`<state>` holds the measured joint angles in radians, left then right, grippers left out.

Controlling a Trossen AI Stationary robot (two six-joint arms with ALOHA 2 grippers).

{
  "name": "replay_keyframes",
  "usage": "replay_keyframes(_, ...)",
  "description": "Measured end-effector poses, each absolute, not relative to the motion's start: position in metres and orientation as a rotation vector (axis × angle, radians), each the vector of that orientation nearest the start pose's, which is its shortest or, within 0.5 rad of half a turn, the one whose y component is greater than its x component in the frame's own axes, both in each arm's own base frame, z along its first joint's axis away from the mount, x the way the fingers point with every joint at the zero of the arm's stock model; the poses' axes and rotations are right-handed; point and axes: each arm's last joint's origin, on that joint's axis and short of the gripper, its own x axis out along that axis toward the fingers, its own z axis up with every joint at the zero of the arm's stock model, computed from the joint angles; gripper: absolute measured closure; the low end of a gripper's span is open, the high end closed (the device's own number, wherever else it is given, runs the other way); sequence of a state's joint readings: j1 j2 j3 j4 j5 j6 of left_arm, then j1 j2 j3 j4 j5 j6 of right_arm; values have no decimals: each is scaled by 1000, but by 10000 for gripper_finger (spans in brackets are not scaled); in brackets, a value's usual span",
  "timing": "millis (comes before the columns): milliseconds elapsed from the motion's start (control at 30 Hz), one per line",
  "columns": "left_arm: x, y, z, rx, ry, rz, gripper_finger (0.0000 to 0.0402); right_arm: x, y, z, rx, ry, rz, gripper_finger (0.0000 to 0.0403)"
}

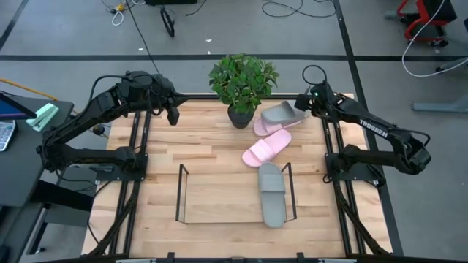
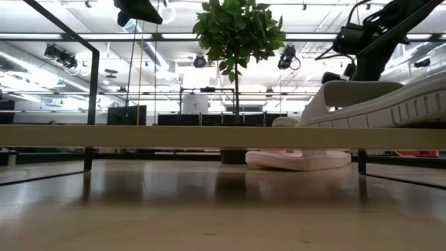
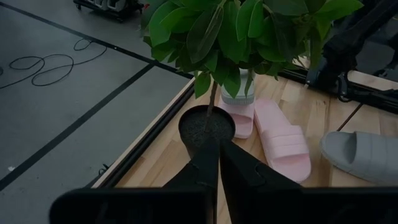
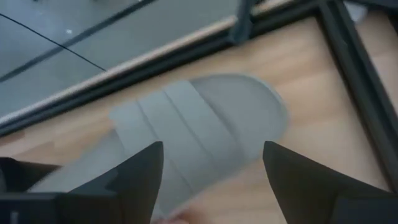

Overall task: Pick and place slides into the shelf
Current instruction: Put the gray slide on the shelf

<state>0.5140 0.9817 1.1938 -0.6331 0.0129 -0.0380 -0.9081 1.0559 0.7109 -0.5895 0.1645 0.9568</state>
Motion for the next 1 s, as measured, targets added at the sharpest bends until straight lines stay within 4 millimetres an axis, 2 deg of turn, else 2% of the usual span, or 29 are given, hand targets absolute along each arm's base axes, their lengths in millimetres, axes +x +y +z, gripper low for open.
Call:
replay_keyframes(400,164,92,394,-148,402,501,368,131,-179,204,1180,475,-1359,121)
replay_keyframes(733,164,92,394,-150,401,502,383,124,-192,198,1238,476,-1322,121)
replay_keyframes(1000,164,92,394,-150,402,502,373,120,-196,192,1236,533,-1320,121)
